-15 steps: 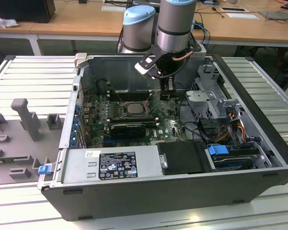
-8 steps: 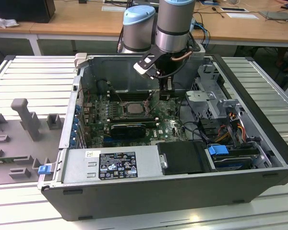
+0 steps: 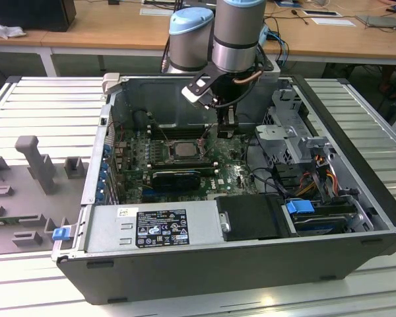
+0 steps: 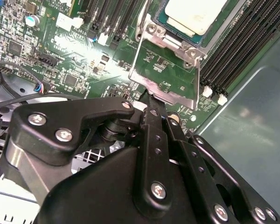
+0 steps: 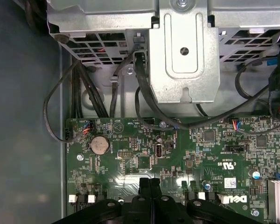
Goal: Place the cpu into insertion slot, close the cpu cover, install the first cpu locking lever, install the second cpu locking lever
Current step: 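Close the cpu cover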
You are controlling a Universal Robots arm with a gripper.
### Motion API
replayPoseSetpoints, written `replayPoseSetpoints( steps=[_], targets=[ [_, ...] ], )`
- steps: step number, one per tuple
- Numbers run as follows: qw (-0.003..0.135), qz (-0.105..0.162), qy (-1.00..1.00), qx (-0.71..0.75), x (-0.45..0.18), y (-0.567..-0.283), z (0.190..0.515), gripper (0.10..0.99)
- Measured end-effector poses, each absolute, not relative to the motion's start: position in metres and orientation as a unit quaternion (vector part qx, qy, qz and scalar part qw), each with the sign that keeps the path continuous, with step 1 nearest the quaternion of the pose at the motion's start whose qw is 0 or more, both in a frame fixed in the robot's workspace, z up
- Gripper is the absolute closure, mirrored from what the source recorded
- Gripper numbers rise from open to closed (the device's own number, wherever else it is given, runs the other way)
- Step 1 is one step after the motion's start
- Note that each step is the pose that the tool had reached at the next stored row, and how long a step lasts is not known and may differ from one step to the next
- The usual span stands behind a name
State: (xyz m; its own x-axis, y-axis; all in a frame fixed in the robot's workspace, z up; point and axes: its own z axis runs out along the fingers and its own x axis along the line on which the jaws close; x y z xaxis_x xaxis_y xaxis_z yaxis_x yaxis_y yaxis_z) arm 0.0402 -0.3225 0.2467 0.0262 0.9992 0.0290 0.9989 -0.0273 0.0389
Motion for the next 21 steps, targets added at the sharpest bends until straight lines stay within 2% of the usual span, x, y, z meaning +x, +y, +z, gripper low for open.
replayPoseSetpoints(
  steps=[21],
  targets=[
    [0.004, 0.024, 0.697, 0.716, 0.023, -0.323, 0.248, 0.980]
  ],
)
